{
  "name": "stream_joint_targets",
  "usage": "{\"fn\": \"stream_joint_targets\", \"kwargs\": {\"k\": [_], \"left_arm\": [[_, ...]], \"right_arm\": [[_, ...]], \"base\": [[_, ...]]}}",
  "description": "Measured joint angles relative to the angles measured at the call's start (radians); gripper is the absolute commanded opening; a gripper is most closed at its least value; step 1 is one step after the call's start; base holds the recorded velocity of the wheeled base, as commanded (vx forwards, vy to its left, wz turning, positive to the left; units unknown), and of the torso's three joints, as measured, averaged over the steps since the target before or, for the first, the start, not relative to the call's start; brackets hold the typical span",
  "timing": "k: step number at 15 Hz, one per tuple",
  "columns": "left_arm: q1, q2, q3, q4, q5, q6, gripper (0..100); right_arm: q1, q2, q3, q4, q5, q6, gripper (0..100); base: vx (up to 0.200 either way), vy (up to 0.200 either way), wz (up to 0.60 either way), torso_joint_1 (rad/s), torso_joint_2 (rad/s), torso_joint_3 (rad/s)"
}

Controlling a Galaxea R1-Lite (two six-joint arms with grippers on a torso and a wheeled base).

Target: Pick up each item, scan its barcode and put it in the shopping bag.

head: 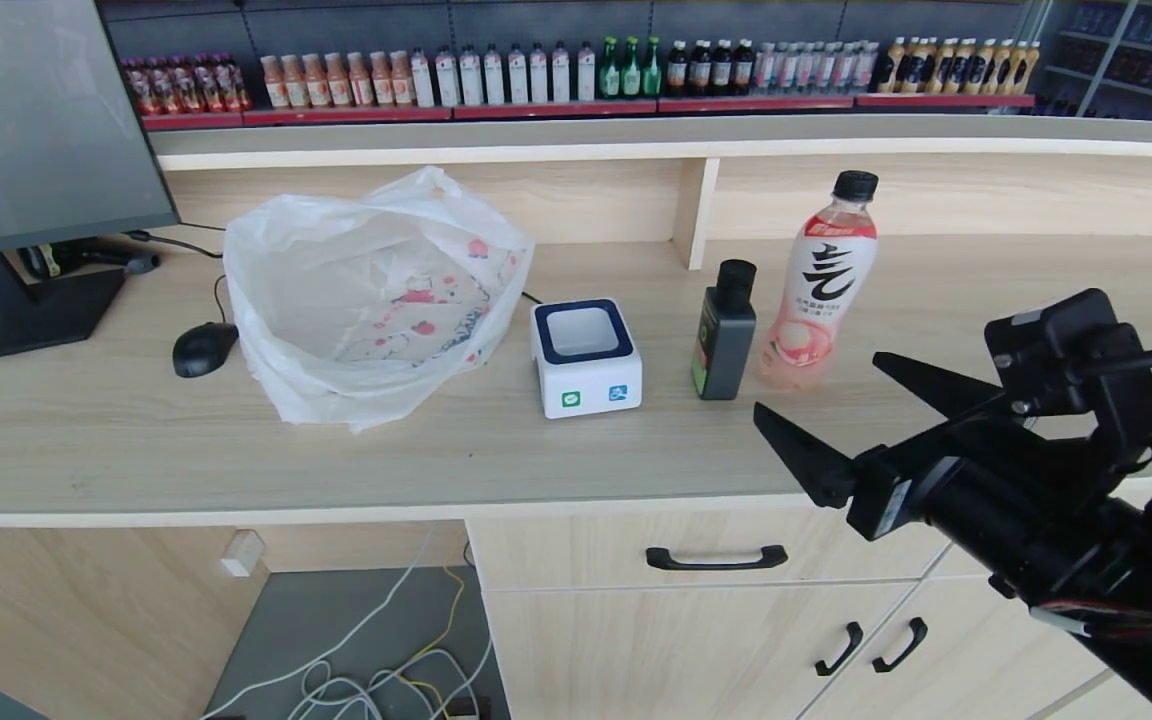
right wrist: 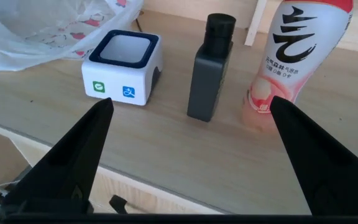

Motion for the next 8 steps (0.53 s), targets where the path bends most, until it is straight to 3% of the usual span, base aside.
{"fn": "stream_joint_targets", "kwargs": {"k": [4,8], "left_arm": [[0.0,0.0,0.0,0.0,0.0,0.0,100],[0.001,0.0,0.0,0.0,0.0,0.0,100]], "right_arm": [[0.014,0.091,-0.006,-0.161,-0.089,0.004,100],[0.014,0.135,-0.001,-0.196,-0.094,0.005,100]], "base": [[0.0,0.0,0.0,0.0,0.0,0.0],[0.0,0.0,0.0,0.0,0.0,0.0]]}}
